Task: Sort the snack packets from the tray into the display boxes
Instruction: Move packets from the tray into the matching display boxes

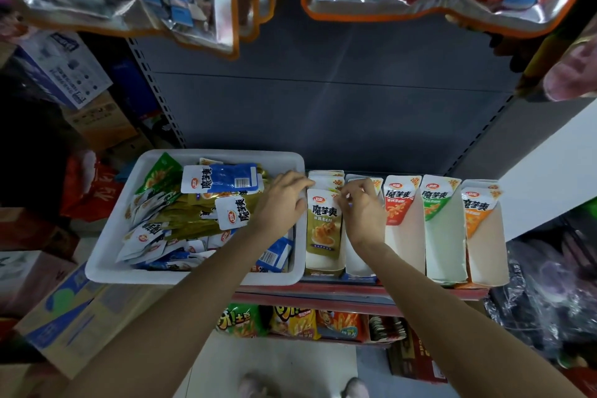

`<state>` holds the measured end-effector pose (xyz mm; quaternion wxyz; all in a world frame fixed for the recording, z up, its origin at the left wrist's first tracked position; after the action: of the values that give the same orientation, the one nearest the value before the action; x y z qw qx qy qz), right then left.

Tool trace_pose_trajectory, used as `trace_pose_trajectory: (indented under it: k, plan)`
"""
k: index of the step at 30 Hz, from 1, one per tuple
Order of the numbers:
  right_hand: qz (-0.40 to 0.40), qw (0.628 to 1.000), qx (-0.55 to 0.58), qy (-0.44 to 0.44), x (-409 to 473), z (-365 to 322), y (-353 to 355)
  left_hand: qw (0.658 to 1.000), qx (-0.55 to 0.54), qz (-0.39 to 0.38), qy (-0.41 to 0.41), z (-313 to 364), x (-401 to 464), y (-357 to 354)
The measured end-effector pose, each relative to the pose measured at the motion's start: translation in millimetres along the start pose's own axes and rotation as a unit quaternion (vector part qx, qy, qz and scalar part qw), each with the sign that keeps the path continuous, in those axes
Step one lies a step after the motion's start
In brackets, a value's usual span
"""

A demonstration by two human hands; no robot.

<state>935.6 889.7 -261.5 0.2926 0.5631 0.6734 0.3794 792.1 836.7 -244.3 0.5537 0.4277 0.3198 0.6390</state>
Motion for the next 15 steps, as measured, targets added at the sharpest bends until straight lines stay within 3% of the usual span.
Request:
trace_pose_trajectory:
  k: [5,9,11,15]
  plan:
    - [-0.025,0.999,-0.031,0.012,-1,0,-6,0.991,0.080,0.026,0.105,-34,-31,8]
    - [-0.030,0.999,0.033,-0.015,-5,4,-6,0.962,0.142,-0.115,0.202,-69,-52,-4]
    - [-0.050,0.994,0.072,-0.061,-9,9,-9,0.956,0.143,-0.150,0.208,-77,-57,-7]
    - [-0.112,0.984,0.079,-0.116,-12,17,-21,0.957,0.191,-0.131,0.173,-76,-57,0]
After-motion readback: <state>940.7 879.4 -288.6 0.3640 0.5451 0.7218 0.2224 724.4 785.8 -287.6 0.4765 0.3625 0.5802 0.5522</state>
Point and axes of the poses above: each hand's wrist, its own x-axis towards the middle knuckle, its own y-axis out of the back of the hand, z = x × y, the point moved 7 cm from there along x, towards the middle knuckle, and after that the axes turned 7 degrees about -y, right-handed, at the moved point
